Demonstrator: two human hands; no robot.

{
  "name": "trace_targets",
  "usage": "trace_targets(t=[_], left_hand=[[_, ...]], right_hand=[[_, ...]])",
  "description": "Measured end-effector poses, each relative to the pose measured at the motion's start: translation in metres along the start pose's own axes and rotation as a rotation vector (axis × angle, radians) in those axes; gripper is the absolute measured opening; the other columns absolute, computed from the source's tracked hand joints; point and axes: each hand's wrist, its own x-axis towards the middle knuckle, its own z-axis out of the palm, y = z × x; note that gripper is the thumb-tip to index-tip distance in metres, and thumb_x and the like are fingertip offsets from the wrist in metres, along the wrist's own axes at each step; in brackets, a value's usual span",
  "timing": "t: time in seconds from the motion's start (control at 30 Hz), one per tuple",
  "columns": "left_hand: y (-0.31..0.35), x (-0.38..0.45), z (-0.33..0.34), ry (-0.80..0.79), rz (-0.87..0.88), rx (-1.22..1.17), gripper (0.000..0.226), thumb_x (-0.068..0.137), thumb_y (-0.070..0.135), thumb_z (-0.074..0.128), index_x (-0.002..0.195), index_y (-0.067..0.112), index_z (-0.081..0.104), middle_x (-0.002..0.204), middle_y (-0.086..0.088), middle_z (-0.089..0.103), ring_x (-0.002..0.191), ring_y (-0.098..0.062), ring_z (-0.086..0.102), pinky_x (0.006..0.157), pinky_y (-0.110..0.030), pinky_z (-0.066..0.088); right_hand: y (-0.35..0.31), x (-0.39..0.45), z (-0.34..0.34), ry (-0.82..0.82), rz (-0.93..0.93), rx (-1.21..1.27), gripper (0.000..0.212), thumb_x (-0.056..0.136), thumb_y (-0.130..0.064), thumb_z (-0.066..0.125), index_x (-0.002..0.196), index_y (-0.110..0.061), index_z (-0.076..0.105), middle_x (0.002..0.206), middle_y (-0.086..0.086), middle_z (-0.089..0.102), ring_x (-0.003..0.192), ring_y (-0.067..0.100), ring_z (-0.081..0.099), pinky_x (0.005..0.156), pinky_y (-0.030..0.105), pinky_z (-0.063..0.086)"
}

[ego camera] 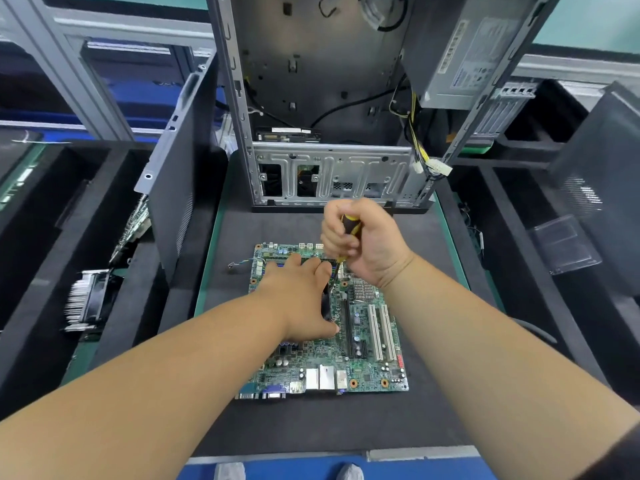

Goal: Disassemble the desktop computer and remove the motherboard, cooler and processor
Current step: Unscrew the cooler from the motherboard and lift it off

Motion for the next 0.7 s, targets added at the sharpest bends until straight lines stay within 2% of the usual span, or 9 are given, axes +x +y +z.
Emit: trace_targets(t=[0.07, 0.13, 0.2, 0.27, 0.33, 0.4, 0.53, 0.63, 0.7], left_hand=[[0.000, 0.001, -0.001, -0.011, -0.005, -0.001, 0.104, 0.067, 0.079, 0.043, 0.149, 0.020, 0.016, 0.146, -0.001, 0.031, 0.127, -0.029, 0.030, 0.099, -0.054, 0.036], [-0.001, 0.001, -0.002, -0.019, -0.002, -0.009, 0.104, 0.067, 0.080, 0.044, 0.149, 0.022, 0.015, 0.146, 0.000, 0.030, 0.129, -0.029, 0.029, 0.100, -0.055, 0.035], [-0.001, 0.002, -0.001, -0.005, 0.009, -0.020, 0.101, 0.067, 0.079, 0.045, 0.147, 0.023, 0.018, 0.141, 0.001, 0.034, 0.125, -0.028, 0.031, 0.099, -0.054, 0.035], [-0.001, 0.002, -0.002, 0.009, 0.012, -0.040, 0.097, 0.066, 0.079, 0.046, 0.143, 0.024, 0.023, 0.135, 0.003, 0.038, 0.121, -0.026, 0.033, 0.098, -0.054, 0.036], [-0.001, 0.001, -0.001, 0.015, 0.010, -0.045, 0.094, 0.066, 0.078, 0.048, 0.140, 0.025, 0.027, 0.131, 0.003, 0.040, 0.120, -0.026, 0.034, 0.097, -0.053, 0.037], [-0.001, 0.001, -0.002, 0.000, 0.005, -0.041, 0.093, 0.066, 0.078, 0.048, 0.138, 0.023, 0.028, 0.131, 0.002, 0.040, 0.119, -0.026, 0.034, 0.096, -0.053, 0.036], [0.000, 0.002, -0.005, -0.022, 0.014, -0.026, 0.093, 0.068, 0.078, 0.047, 0.138, 0.020, 0.029, 0.134, 0.000, 0.038, 0.121, -0.027, 0.033, 0.097, -0.053, 0.035], [0.000, 0.003, -0.005, -0.029, 0.012, -0.032, 0.099, 0.068, 0.077, 0.047, 0.145, 0.021, 0.023, 0.138, 0.000, 0.035, 0.122, -0.029, 0.032, 0.099, -0.054, 0.034], [0.000, 0.004, -0.004, -0.031, 0.006, -0.024, 0.102, 0.068, 0.078, 0.047, 0.148, 0.021, 0.018, 0.141, 0.000, 0.033, 0.125, -0.029, 0.030, 0.100, -0.054, 0.033]], right_hand=[[0.005, -0.004, 0.001, 0.147, -0.042, -0.024, 0.020, 0.088, -0.027, 0.047, 0.073, -0.013, 0.049, 0.056, 0.001, 0.045, 0.050, 0.019, 0.036, 0.054, 0.033, 0.031], [0.013, -0.009, 0.002, 0.311, -0.090, -0.045, 0.023, 0.090, -0.036, 0.054, 0.079, -0.015, 0.056, 0.069, 0.000, 0.059, 0.066, 0.018, 0.055, 0.075, 0.035, 0.045], [0.019, -0.012, 0.006, 0.407, -0.127, -0.027, 0.027, 0.091, -0.042, 0.053, 0.082, -0.018, 0.061, 0.073, -0.003, 0.061, 0.070, 0.014, 0.058, 0.081, 0.034, 0.046], [0.024, -0.014, 0.014, 0.447, -0.167, -0.084, 0.032, 0.096, -0.042, 0.043, 0.079, -0.020, 0.058, 0.068, -0.003, 0.054, 0.064, 0.012, 0.048, 0.071, 0.028, 0.041], [0.024, -0.011, 0.019, 0.437, -0.199, -0.103, 0.038, 0.099, -0.036, 0.034, 0.069, -0.018, 0.051, 0.057, -0.001, 0.043, 0.054, 0.013, 0.035, 0.056, 0.023, 0.034], [0.018, -0.004, 0.016, 0.287, -0.154, -0.014, 0.041, 0.093, -0.029, 0.032, 0.056, -0.015, 0.044, 0.046, -0.001, 0.031, 0.044, 0.014, 0.023, 0.044, 0.022, 0.024], [-0.001, 0.005, 0.003, -0.086, -0.003, 0.004, 0.039, 0.086, -0.025, 0.031, 0.049, -0.015, 0.041, 0.039, -0.003, 0.024, 0.039, 0.009, 0.014, 0.044, 0.028, 0.007], [-0.001, -0.004, -0.002, 0.047, -0.011, -0.011, 0.026, 0.085, -0.022, 0.038, 0.061, -0.012, 0.045, 0.045, -0.002, 0.031, 0.043, 0.013, 0.021, 0.045, 0.028, 0.017], [0.004, -0.012, 0.000, 0.224, -0.036, -0.083, 0.020, 0.087, -0.030, 0.048, 0.075, -0.014, 0.050, 0.059, 0.000, 0.048, 0.055, 0.018, 0.041, 0.057, 0.028, 0.033]])
